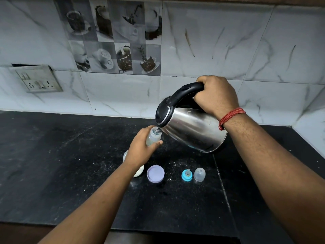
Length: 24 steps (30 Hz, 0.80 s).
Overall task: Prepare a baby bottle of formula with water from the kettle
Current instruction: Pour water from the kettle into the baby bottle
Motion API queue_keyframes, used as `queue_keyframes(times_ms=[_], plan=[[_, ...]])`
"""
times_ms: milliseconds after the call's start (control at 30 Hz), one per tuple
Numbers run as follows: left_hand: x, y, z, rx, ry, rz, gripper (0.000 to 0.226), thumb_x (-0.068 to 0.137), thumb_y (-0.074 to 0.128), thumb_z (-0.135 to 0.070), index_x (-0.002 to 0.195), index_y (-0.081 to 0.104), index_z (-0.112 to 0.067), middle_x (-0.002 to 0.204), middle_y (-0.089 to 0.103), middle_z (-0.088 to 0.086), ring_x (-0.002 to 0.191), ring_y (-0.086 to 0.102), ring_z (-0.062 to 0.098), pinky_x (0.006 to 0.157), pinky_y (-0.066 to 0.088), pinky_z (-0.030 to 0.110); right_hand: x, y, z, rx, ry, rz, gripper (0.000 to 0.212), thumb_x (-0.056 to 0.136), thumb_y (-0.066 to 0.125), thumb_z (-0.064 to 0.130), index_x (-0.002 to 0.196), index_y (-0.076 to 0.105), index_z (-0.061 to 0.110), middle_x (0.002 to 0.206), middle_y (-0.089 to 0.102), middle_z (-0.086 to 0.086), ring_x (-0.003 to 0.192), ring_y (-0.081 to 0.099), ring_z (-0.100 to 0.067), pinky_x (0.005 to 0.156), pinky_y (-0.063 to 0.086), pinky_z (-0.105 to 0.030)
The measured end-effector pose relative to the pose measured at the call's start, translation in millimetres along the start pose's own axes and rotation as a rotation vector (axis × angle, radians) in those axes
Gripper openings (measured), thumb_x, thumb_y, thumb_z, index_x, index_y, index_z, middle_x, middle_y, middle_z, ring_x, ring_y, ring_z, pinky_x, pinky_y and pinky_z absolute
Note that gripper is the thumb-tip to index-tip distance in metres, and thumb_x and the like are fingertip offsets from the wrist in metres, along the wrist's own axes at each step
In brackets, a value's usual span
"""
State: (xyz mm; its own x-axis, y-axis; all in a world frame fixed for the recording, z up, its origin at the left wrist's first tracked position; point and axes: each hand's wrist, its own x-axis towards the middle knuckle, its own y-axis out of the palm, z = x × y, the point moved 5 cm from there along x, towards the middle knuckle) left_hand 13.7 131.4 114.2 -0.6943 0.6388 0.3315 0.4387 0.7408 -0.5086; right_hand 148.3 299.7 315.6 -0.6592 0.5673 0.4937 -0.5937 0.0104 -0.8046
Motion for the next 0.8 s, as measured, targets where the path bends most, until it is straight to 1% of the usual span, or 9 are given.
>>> queue_keyframes(times_ms=[233,333,433,600,800], plan=[[7,3,2,0.008,-0.004,0.007,0.059,0.089,0.079,-0.032,0.141,0.054,-0.023,0.130,0.060,-0.007,0.116,0.059,0.011,0.100,0.049,0.032,8,-2,4,-0.045,-0.026,0.005,0.017,0.065,0.052,0.006,0.074,0.059,0.019,0.065,0.056,0.001,0.069,0.053,-0.028,0.053,0.029,-0.029],[11,4,2,0.007,-0.004,0.004,0.059,0.088,0.080,-0.032,0.141,0.054,-0.023,0.129,0.060,-0.008,0.115,0.059,0.011,0.099,0.049,0.030,11,-3,5,-0.054,-0.038,0.003,0.017,0.065,0.051,0.005,0.073,0.059,0.018,0.065,0.056,0.000,0.069,0.053,-0.029,0.058,0.028,-0.029],[14,5,3,0.008,-0.008,0.011,0.061,0.089,0.079,-0.034,0.142,0.053,-0.022,0.132,0.060,-0.006,0.116,0.058,0.010,0.099,0.047,0.028,14,-3,5,-0.059,-0.042,0.003,0.018,0.065,0.051,0.004,0.075,0.060,0.017,0.065,0.056,0.000,0.070,0.053,-0.029,0.066,0.030,-0.031],[20,8,4,0.002,-0.017,0.015,0.060,0.088,0.080,-0.034,0.141,0.054,-0.023,0.132,0.060,-0.006,0.117,0.059,0.011,0.101,0.049,0.032,19,-3,5,-0.066,-0.048,0.003,0.021,0.067,0.051,0.004,0.078,0.063,0.017,0.066,0.056,-0.001,0.072,0.053,-0.029,0.070,0.032,-0.032],[25,11,4,0.006,-0.005,0.021,0.057,0.087,0.081,-0.033,0.138,0.056,-0.024,0.128,0.062,-0.006,0.114,0.060,0.012,0.100,0.050,0.033,25,-1,4,-0.080,-0.058,0.027,0.016,0.068,0.051,0.004,0.074,0.057,0.018,0.064,0.052,0.001,0.071,0.048,-0.029,0.072,0.030,-0.032]])
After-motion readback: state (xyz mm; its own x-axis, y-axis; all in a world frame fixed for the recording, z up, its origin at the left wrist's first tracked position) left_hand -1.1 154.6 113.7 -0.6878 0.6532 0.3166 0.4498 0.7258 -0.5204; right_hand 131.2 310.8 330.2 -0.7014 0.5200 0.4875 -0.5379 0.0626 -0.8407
